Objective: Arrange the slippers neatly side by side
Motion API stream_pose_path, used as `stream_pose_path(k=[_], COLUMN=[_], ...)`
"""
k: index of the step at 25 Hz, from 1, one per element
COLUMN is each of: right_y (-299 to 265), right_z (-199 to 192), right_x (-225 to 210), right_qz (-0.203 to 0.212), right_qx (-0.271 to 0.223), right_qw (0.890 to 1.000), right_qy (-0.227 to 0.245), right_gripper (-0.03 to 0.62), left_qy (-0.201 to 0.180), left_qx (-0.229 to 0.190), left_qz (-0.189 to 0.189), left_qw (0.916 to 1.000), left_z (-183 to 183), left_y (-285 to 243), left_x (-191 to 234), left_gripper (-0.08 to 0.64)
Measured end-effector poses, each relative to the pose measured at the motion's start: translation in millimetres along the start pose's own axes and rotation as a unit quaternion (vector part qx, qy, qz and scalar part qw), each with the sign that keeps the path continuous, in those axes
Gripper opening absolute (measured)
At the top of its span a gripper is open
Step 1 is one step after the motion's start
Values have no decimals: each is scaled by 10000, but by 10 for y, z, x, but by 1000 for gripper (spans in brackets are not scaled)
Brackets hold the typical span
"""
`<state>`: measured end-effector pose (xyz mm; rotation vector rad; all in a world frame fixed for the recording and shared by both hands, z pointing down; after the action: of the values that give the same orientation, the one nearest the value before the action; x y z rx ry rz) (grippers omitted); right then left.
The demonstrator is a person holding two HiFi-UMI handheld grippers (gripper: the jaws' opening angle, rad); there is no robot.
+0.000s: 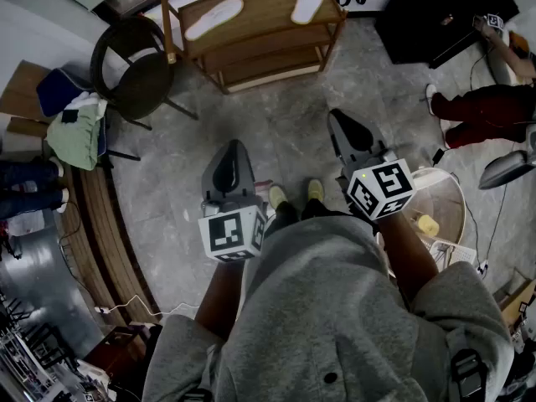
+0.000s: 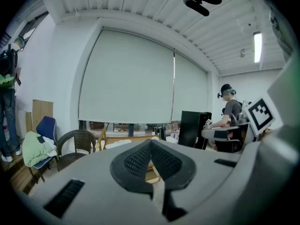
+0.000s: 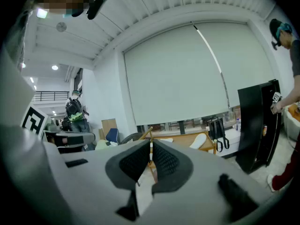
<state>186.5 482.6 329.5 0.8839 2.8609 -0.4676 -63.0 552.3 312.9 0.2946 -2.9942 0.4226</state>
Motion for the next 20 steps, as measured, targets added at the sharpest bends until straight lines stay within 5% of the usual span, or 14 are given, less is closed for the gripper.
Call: stream_pose_path(k=[9,20], right_y=[-77,-280], right_z=[-36,9], right_x=[179,562], right_qz=[-119,-71], right_qx=[15,-87], right_qw=[9994,9999], right_qy=[-317,-19], right_gripper=[32,32], left_qy=[-69,29], left_qx=[27,-115], left_qz=[-38,-137], left_qw=[10000,9998], left_z=[-33,-5], left_y=[131,276], left_x=[278,694], left_gripper=[15,15])
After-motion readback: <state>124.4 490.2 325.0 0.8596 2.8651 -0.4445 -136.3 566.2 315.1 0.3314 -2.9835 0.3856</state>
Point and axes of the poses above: the fingertips, and each gripper's own axes: y backward along the fingers, x to its left, z out of its top, the point moved 10 cm from there along y, backward along the fingers, and after that the axes turned 2 degrees about -z, right-handed, at the moved point
